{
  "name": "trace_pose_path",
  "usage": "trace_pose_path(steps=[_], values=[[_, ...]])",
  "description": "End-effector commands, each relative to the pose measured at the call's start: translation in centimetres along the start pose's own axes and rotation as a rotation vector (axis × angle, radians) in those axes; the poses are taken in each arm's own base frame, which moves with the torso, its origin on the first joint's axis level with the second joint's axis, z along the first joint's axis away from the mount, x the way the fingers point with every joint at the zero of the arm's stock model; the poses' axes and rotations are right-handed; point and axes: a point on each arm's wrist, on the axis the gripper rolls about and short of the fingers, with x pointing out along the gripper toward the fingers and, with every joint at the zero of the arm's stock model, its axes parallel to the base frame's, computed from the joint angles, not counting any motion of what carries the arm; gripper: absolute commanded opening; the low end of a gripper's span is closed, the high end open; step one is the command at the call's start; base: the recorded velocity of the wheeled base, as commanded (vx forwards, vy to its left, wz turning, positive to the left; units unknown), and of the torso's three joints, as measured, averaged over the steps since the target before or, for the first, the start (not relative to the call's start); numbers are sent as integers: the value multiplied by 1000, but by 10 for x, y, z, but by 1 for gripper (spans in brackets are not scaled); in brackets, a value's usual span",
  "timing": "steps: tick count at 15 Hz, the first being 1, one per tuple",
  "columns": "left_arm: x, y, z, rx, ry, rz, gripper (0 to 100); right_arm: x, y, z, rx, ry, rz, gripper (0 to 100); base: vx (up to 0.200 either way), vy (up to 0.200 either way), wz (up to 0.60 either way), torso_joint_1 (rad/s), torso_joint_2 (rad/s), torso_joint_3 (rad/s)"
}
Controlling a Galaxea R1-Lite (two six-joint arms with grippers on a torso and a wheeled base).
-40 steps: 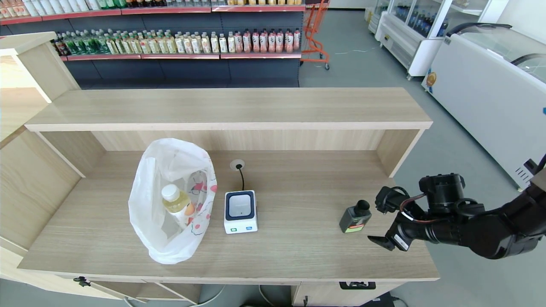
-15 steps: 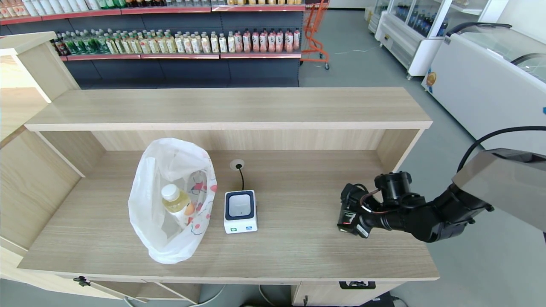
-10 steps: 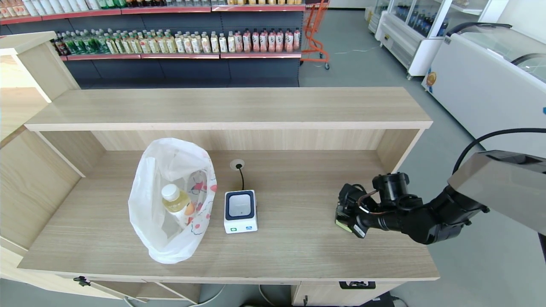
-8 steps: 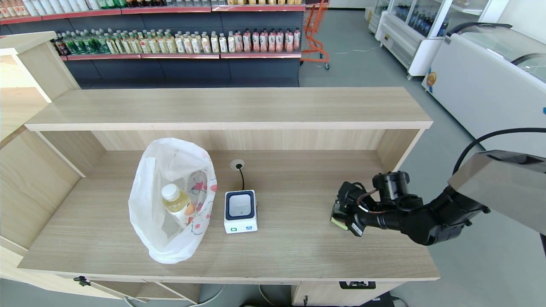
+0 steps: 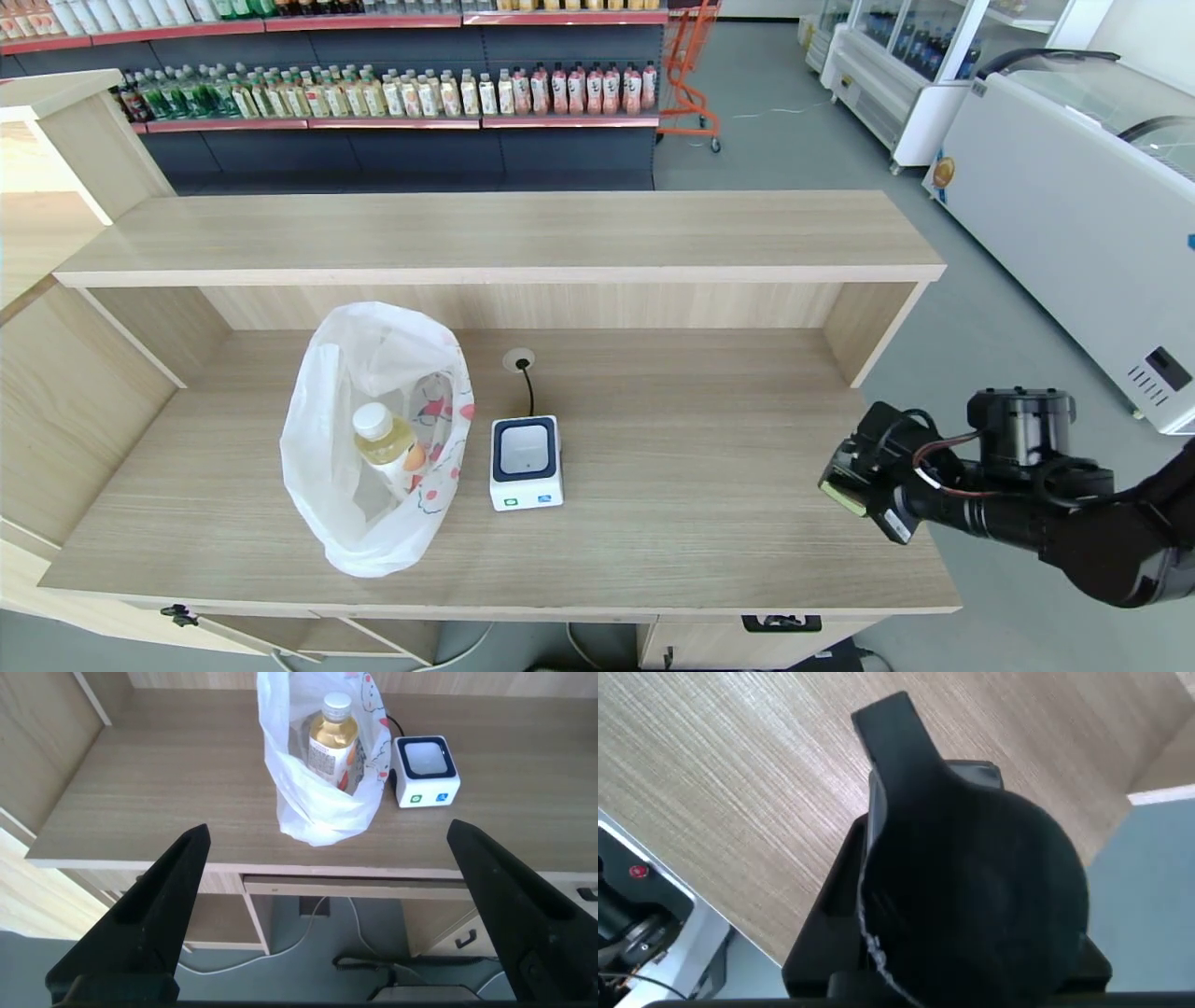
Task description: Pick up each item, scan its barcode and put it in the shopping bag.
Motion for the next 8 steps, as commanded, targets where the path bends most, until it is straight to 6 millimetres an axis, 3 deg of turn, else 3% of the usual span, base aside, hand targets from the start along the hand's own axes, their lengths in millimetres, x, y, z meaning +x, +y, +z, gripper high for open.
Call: trace_pose_path(steps=[1, 2, 3, 4, 5, 7, 8], values=[[0, 0, 0, 0, -1, 0, 100, -46, -20, 17, -103, -73, -150, 0, 0, 0, 0, 0, 0, 0], [0, 0, 0, 0, -1, 0, 100, -66, -27, 36, -396, -181, -225, 0, 0, 0, 0, 0, 0, 0], [0, 0, 0, 0, -1, 0, 100, -72, -25, 42, -718, -332, -170, 0, 0, 0, 0, 0, 0, 0], [0, 0, 0, 0, -1, 0, 100, -70, -19, 42, -949, -461, -112, 0, 0, 0, 0, 0, 0, 0], [0, 0, 0, 0, -1, 0, 100, -68, -15, 41, -1050, -509, -87, 0, 0, 0, 0, 0, 0, 0], [0, 0, 0, 0, -1, 0, 100, -62, 25, 33, -1507, -729, 95, 0, 0, 0, 0, 0, 0, 0], [0, 0, 0, 0, -1, 0, 100, -62, 39, 30, -1604, -798, 164, 0, 0, 0, 0, 0, 0, 0]])
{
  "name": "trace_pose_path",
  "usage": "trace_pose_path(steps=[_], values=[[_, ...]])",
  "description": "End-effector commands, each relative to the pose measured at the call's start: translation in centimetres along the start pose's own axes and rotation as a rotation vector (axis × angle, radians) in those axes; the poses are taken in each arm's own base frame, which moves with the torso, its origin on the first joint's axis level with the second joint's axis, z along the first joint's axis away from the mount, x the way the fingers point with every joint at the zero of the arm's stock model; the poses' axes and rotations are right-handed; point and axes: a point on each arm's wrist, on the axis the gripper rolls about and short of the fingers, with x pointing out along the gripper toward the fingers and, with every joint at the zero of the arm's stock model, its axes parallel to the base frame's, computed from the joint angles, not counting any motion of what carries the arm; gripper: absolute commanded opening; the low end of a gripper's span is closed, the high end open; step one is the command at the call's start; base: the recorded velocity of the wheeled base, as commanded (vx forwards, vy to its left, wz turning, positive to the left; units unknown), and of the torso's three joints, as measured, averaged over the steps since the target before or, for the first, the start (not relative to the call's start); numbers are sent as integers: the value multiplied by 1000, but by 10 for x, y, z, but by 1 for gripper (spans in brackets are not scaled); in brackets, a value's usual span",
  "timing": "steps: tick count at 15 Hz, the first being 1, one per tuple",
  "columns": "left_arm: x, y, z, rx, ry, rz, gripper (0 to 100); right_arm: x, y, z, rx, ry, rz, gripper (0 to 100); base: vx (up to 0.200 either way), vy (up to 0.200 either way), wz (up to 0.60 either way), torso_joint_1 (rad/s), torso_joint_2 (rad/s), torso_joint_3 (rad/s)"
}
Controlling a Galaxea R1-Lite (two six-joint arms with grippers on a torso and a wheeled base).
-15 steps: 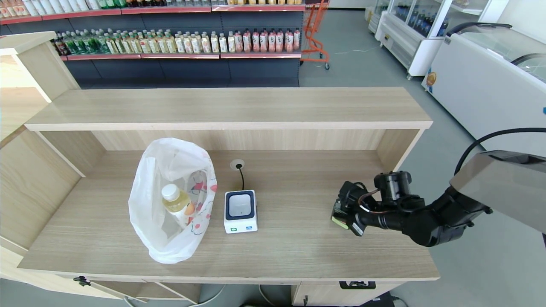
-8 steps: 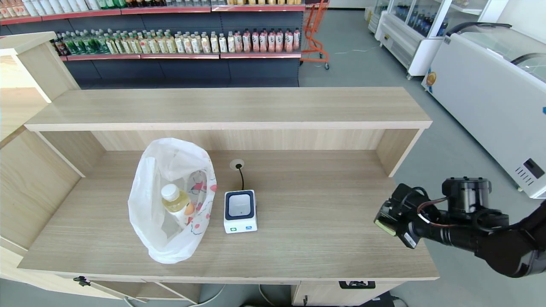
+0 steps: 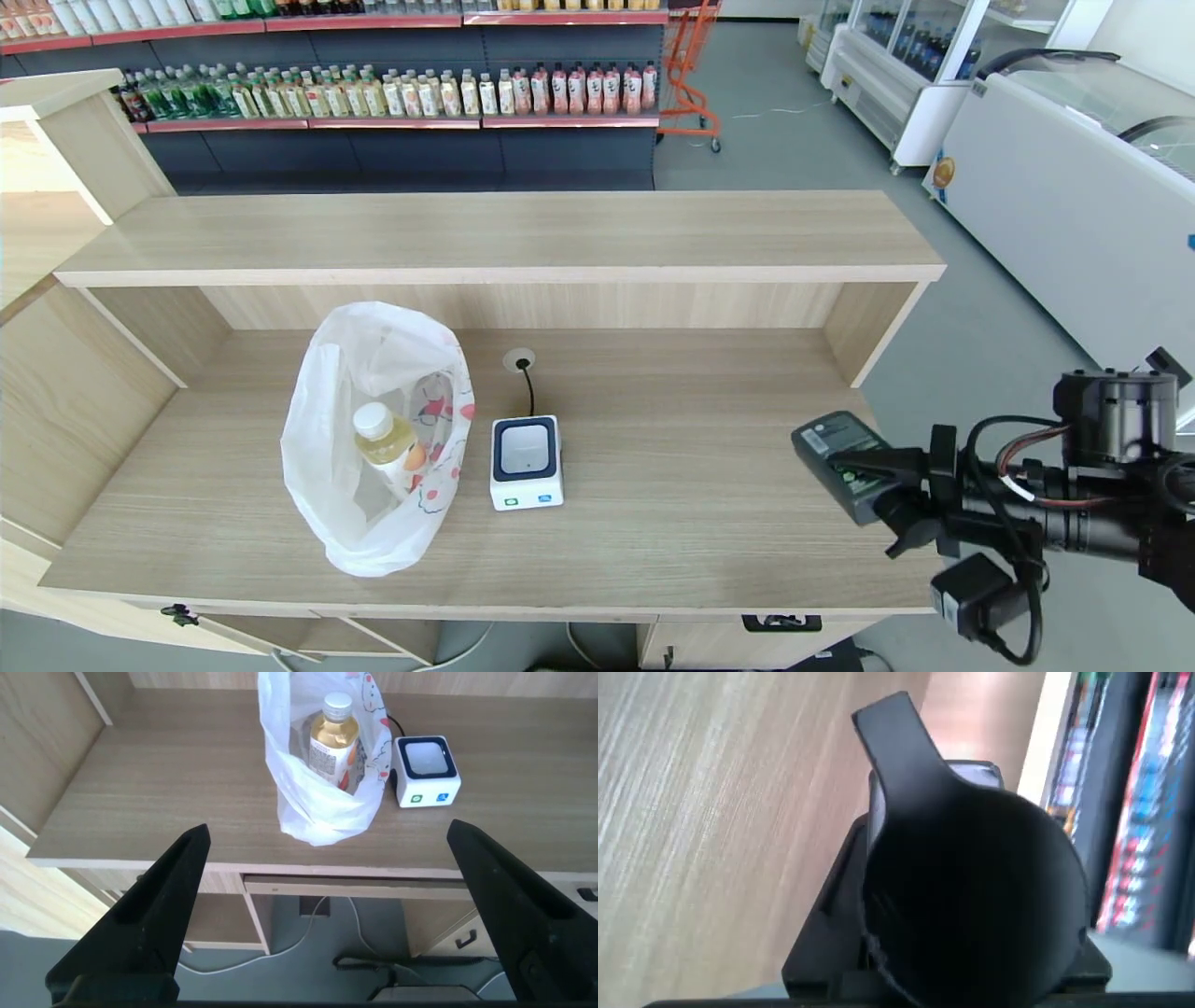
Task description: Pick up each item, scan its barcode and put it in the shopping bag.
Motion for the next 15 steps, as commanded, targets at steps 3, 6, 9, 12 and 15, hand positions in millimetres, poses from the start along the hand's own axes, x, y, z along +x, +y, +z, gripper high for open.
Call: trace_pose_path(steps=[3, 6, 9, 12, 15], values=[[0, 0, 0, 0, -1, 0, 100, 2, -1, 53, -284, -425, -68, 0, 0, 0, 0, 0, 0, 0], [0, 0, 0, 0, -1, 0, 100, 0, -12, 52, -350, -453, -186, 0, 0, 0, 0, 0, 0, 0], [0, 0, 0, 0, -1, 0, 100, 15, -34, 73, -430, -569, -265, 0, 0, 0, 0, 0, 0, 0], [0, 0, 0, 0, -1, 0, 100, 17, -41, 87, -457, -624, -294, 0, 0, 0, 0, 0, 0, 0], [0, 0, 0, 0, -1, 0, 100, 17, -42, 87, -460, -624, -297, 0, 0, 0, 0, 0, 0, 0]])
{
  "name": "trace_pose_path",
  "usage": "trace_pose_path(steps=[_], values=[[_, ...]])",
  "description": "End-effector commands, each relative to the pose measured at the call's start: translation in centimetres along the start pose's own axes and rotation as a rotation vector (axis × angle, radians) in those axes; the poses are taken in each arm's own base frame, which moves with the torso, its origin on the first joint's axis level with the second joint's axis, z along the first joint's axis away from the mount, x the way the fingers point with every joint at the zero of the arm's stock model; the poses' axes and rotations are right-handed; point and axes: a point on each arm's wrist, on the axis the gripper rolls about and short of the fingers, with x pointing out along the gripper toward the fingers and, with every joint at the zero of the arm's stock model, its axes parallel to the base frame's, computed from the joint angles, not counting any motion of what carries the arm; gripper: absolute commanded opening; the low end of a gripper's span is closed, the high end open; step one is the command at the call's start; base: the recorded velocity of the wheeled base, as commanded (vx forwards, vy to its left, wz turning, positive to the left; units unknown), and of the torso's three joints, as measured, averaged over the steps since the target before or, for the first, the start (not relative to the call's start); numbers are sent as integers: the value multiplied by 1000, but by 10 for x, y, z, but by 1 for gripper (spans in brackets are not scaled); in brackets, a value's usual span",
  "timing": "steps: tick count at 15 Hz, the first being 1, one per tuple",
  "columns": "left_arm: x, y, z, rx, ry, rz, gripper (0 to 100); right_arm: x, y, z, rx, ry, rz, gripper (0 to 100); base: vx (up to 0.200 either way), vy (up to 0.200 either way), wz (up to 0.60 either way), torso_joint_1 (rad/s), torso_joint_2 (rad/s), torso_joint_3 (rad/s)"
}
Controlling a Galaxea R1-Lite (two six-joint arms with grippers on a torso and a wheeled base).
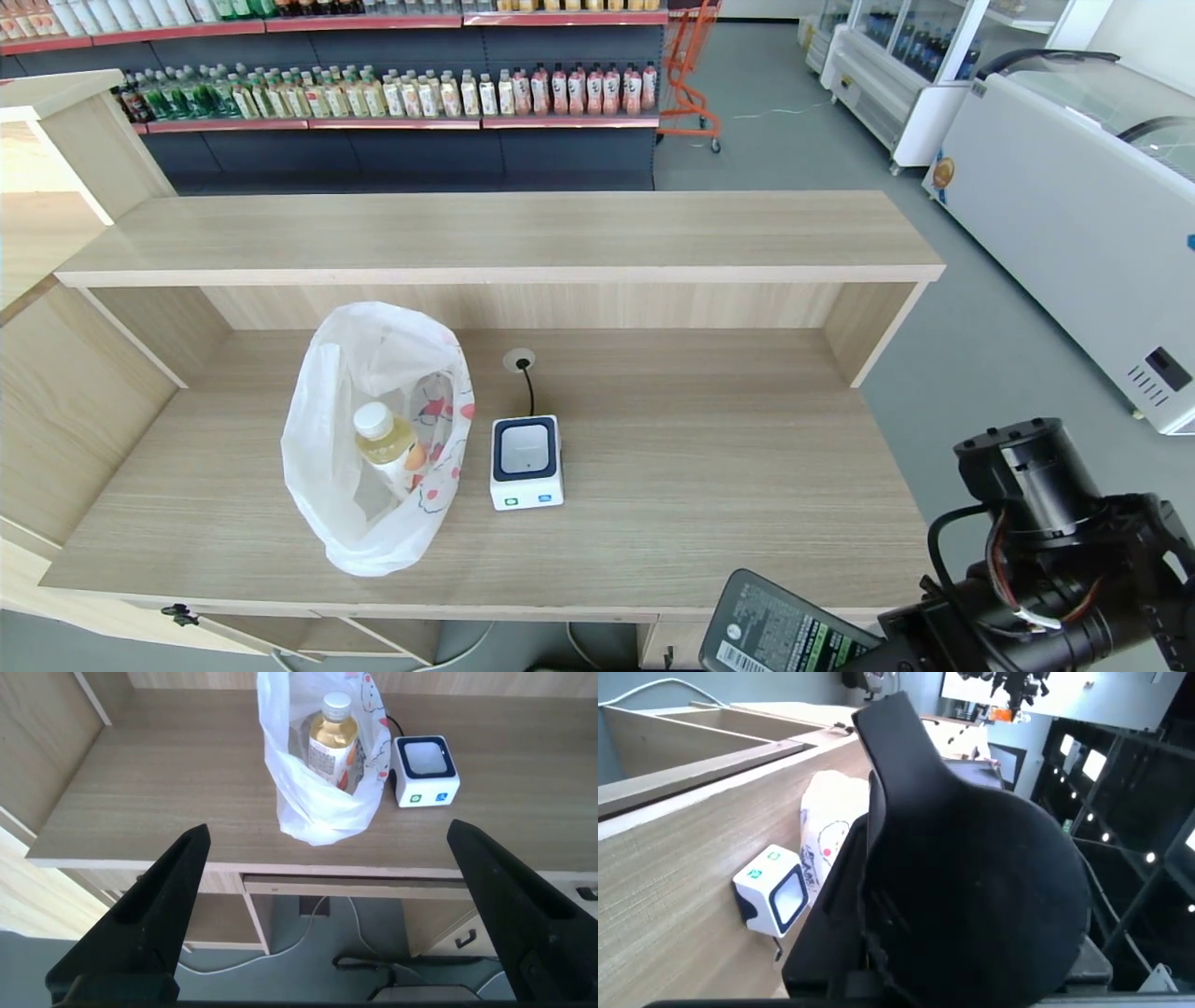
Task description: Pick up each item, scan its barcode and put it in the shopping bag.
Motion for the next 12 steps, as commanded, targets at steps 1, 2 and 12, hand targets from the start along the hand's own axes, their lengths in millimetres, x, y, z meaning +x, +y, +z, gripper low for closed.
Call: trace_pose_path(steps=[1, 2, 12], values=[[0, 0, 0, 0, -1, 0, 100, 0, -2, 0, -86, -1, -3, 0, 0, 0, 0, 0, 0, 0], [0, 0, 0, 0, -1, 0, 100, 0, -2, 0, -88, -1, -3, 0, 0, 0, 0, 0, 0, 0], [0, 0, 0, 0, -1, 0, 100, -2, -8, 2, -111, 7, -9, 0, 0, 0, 0, 0, 0, 0]])
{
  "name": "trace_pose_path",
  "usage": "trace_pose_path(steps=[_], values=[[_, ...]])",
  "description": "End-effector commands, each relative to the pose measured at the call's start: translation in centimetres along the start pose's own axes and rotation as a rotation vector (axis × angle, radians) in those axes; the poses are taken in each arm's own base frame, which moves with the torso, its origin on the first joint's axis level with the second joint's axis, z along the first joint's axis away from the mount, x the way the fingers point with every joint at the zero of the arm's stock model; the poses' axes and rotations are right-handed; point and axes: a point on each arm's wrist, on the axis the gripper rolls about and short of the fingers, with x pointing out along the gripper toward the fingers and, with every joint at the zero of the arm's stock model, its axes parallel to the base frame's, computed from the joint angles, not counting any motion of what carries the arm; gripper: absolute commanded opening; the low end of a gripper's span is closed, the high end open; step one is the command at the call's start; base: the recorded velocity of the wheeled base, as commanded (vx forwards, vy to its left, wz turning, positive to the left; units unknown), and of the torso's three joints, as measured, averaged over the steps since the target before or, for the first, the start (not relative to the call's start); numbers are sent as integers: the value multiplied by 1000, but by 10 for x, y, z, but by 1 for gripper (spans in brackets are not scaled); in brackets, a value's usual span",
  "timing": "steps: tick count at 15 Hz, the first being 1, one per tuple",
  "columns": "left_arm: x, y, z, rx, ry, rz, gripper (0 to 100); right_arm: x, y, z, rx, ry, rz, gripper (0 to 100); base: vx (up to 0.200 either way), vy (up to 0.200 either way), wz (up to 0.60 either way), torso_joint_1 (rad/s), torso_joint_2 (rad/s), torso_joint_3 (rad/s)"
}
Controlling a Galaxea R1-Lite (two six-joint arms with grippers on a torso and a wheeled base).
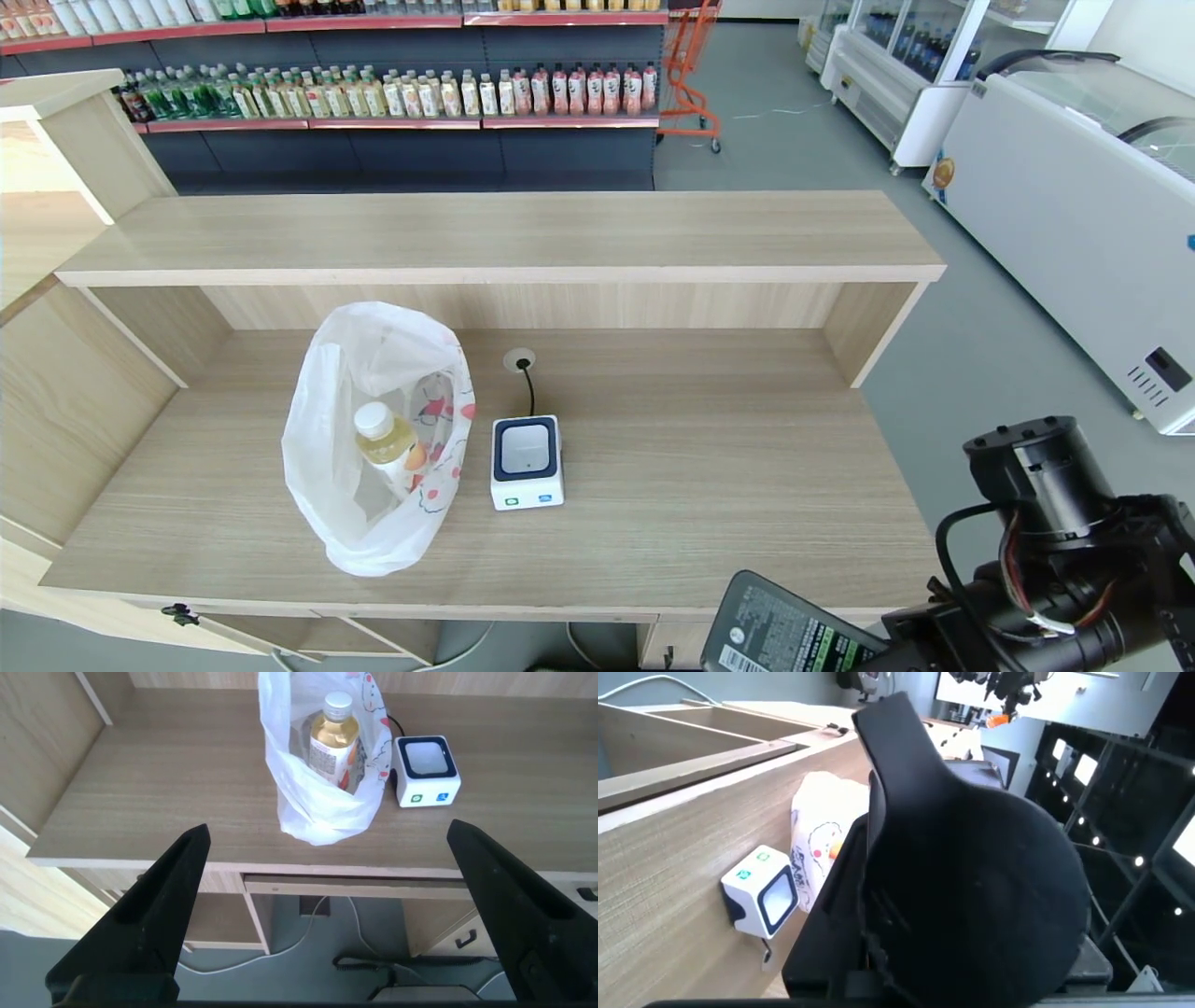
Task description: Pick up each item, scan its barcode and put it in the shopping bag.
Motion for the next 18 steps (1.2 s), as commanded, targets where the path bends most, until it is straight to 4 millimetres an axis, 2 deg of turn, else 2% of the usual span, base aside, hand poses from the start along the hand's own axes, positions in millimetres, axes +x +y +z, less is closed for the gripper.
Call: trace_pose_path(steps=[1, 8, 9, 11, 13, 15, 18], values=[[0, 0, 0, 0, -1, 0, 100, -1, -2, 0, -88, 3, -2, 0, 0, 0, 0, 0, 0, 0], [0, 0, 0, 0, -1, 0, 100, -7, -8, 5, -102, 21, 0, 0, 0, 0, 0, 0, 0, 0], [0, 0, 0, 0, -1, 0, 100, -11, -10, 0, 39, 46, 1, 0, 0, 0, 0, 0, 0, 0], [0, 0, 0, 0, -1, 0, 100, -36, -4, -5, 421, 203, 66, 0, 0, 0, 0, 0, 0, 0], [0, 0, 0, 0, -1, 0, 100, -66, -14, -2, 715, 464, 123, 0, 0, 0, 0, 0, 0, 0], [0, 0, 0, 0, -1, 0, 100, -82, -13, 2, 1055, 555, 22, 0, 0, 0, 0, 0, 0, 0], [0, 0, 0, 0, -1, 0, 100, -96, -28, -10, 1597, 632, -238, 0, 0, 0, 0, 0, 0, 0]])
